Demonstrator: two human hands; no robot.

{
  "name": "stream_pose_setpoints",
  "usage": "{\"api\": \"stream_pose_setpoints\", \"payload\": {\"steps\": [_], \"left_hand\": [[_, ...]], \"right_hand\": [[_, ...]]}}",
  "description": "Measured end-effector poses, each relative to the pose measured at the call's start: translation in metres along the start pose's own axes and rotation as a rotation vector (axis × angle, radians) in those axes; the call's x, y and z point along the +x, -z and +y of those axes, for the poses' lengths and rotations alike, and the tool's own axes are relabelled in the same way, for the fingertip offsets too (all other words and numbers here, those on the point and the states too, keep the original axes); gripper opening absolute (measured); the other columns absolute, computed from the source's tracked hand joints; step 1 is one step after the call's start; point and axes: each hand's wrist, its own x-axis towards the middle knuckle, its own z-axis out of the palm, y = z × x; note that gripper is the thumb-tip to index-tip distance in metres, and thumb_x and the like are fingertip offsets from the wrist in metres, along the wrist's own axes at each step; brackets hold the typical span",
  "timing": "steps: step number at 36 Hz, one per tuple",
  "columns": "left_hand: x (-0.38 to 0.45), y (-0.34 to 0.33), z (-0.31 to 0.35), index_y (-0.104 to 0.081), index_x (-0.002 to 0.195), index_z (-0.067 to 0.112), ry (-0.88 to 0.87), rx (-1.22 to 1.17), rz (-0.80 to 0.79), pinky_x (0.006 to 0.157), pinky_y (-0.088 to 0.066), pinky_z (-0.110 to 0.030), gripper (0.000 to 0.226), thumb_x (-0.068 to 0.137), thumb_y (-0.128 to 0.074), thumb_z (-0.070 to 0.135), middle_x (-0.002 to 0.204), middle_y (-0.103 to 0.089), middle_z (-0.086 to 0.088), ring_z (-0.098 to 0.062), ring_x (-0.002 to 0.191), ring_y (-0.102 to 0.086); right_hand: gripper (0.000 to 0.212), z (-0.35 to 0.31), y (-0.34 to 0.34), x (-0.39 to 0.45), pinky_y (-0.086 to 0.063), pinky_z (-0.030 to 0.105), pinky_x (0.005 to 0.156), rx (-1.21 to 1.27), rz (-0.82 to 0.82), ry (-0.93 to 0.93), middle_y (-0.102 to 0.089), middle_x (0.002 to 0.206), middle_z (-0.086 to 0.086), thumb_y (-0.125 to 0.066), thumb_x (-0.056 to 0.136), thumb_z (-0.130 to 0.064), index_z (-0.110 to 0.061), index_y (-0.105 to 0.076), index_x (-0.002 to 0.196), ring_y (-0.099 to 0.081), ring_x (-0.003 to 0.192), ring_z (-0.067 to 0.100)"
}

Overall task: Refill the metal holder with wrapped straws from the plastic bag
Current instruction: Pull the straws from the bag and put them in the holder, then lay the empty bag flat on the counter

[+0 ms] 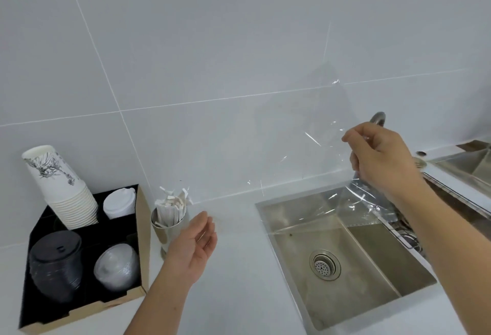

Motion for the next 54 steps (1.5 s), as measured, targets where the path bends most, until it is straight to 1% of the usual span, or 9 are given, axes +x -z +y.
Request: {"api": "stream_pose_setpoints", "payload": {"steps": [5, 10, 18, 23, 27, 34, 42, 48, 54], "left_hand": [[-0.006, 0.022, -0.015, -0.066, 0.085, 0.011, 0.027, 0.16, 0.024, 0.055, -0.057, -0.022, 0.005, 0.088, -0.064, 0.007, 0.069, -0.07, 0.0, -0.008, 0.059, -0.068], [-0.016, 0.047, -0.029, -0.066, 0.088, 0.008, 0.044, 0.253, 0.048, 0.059, -0.059, -0.024, 0.006, 0.089, -0.062, 0.003, 0.073, -0.068, -0.004, -0.011, 0.062, -0.068], [-0.028, 0.087, -0.034, -0.067, 0.097, 0.008, 0.166, 0.407, 0.047, 0.075, -0.052, -0.039, 0.014, 0.087, -0.063, 0.016, 0.09, -0.072, -0.01, -0.025, 0.083, -0.068], [-0.025, 0.099, -0.031, -0.07, 0.104, 0.012, 0.244, 0.485, 0.051, 0.076, -0.052, -0.037, 0.024, 0.092, -0.059, 0.029, 0.093, -0.074, -0.009, -0.025, 0.086, -0.068], [-0.02, 0.109, -0.033, -0.07, 0.102, 0.01, 0.314, 0.583, 0.06, 0.069, -0.052, -0.033, 0.019, 0.087, -0.067, 0.022, 0.083, -0.072, -0.007, -0.022, 0.075, -0.066], [-0.024, 0.141, -0.041, -0.068, 0.094, 0.003, 0.348, 0.632, 0.077, 0.061, -0.055, -0.029, 0.007, 0.087, -0.067, 0.006, 0.073, -0.065, -0.01, -0.02, 0.064, -0.063], [-0.059, 0.203, -0.029, -0.069, 0.09, 0.002, 0.344, 0.603, 0.189, 0.068, -0.053, -0.034, 0.005, 0.089, -0.065, 0.007, 0.075, -0.065, -0.011, -0.022, 0.068, -0.063], [-0.083, 0.242, -0.021, -0.068, 0.091, -0.001, 0.321, 0.592, 0.274, 0.073, -0.053, -0.035, 0.007, 0.089, -0.063, 0.004, 0.078, -0.068, -0.013, -0.023, 0.07, -0.063], [-0.107, 0.281, -0.019, -0.07, 0.09, 0.0, 0.332, 0.573, 0.343, 0.078, -0.055, -0.037, 0.007, 0.088, -0.065, 0.005, 0.077, -0.071, -0.012, -0.022, 0.07, -0.067]], "right_hand": [[0.031, 0.047, 0.003, -0.02, -0.04, 0.029, 0.054, -0.077, 0.077, -0.076, -0.059, 0.053, 0.009, -0.057, 0.093, -0.037, -0.016, -0.068, 0.072, -0.047, 0.044, 0.017], [0.041, 0.083, 0.0, -0.05, -0.04, 0.025, 0.048, -0.094, 0.039, -0.222, -0.054, 0.039, 0.003, -0.064, 0.091, -0.033, -0.004, -0.064, 0.062, -0.046, 0.032, 0.013], [0.047, 0.126, -0.014, -0.096, -0.043, 0.026, 0.046, -0.062, -0.074, -0.433, -0.053, 0.045, 0.024, -0.063, 0.091, -0.03, 0.003, -0.053, 0.059, -0.044, 0.031, 0.018], [0.048, 0.144, -0.025, -0.119, -0.036, 0.021, 0.037, -0.062, -0.131, -0.51, -0.048, 0.043, 0.014, -0.064, 0.091, -0.03, 0.002, -0.051, 0.058, -0.041, 0.033, 0.018], [0.048, 0.152, -0.036, -0.14, -0.037, 0.022, 0.041, -0.07, -0.149, -0.536, -0.046, 0.035, 0.006, -0.064, 0.092, -0.023, -0.006, -0.048, 0.05, -0.04, 0.032, 0.018], [0.038, 0.154, -0.054, -0.165, -0.035, 0.022, 0.042, -0.049, -0.2, -0.585, -0.048, 0.035, 0.002, -0.064, 0.092, -0.019, -0.006, -0.057, 0.057, -0.037, 0.03, 0.018], [0.014, 0.147, -0.088, -0.187, -0.034, 0.019, 0.037, -0.016, -0.328, -0.618, -0.05, 0.041, 0.008, -0.072, 0.085, -0.013, -0.005, -0.066, 0.075, -0.038, 0.033, 0.018], [0.034, 0.144, -0.12, -0.205, -0.038, 0.023, 0.044, -0.011, -0.441, -0.665, -0.055, 0.044, 0.008, -0.061, 0.093, -0.011, -0.003, -0.057, 0.06, -0.045, 0.038, 0.02], [0.02, 0.136, -0.154, -0.224, -0.041, 0.027, 0.047, 0.023, -0.479, -0.706, -0.061, 0.055, 0.019, -0.059, 0.093, -0.006, 0.003, -0.063, 0.076, -0.048, 0.044, 0.024]]}}
